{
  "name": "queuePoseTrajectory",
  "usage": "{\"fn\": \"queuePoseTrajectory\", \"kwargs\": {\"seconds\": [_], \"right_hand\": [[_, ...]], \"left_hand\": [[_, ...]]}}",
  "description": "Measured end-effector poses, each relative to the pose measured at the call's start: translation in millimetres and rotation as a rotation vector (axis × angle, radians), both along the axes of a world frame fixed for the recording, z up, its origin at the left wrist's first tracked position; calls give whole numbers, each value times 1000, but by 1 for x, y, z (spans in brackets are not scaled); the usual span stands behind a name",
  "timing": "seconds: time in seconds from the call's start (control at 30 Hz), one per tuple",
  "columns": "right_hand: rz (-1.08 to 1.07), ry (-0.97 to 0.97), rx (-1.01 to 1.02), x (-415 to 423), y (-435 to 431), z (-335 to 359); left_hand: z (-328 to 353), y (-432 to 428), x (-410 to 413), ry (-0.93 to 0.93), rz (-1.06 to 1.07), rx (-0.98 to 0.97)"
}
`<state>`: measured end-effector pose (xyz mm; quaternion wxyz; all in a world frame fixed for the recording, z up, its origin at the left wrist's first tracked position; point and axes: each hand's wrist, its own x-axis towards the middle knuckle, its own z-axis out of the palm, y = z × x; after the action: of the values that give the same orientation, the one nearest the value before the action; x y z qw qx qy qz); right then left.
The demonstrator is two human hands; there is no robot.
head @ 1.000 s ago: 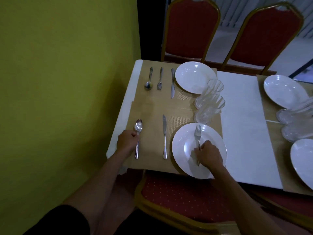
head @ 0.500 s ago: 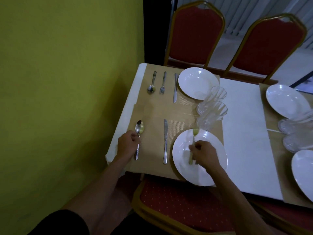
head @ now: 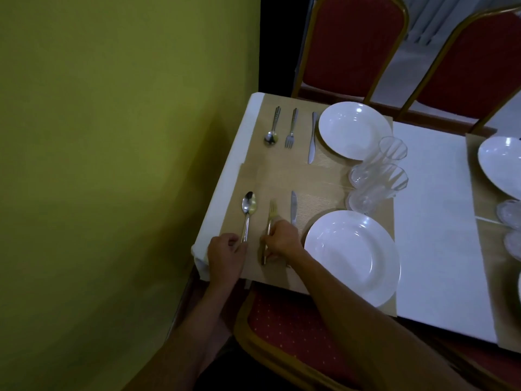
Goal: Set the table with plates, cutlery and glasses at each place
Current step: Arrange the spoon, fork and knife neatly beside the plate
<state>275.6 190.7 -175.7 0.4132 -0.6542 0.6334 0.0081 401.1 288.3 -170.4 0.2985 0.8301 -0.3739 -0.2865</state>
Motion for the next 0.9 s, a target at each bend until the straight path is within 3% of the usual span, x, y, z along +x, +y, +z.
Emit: {"fn": "queuePoseTrajectory", "kwargs": {"seconds": [0.3,0.63,0.9], "right_hand": [[-68,43,14,-4,-1,-13],[-107,15,47,-3,-6,-18],[-18,70,-27,3,-11,-10]], "left_hand": [[-13,-3,1,-79,-5,23],[-4,-5,-3,-7,64,-8],[3,-7,0,67,91,8]]}}
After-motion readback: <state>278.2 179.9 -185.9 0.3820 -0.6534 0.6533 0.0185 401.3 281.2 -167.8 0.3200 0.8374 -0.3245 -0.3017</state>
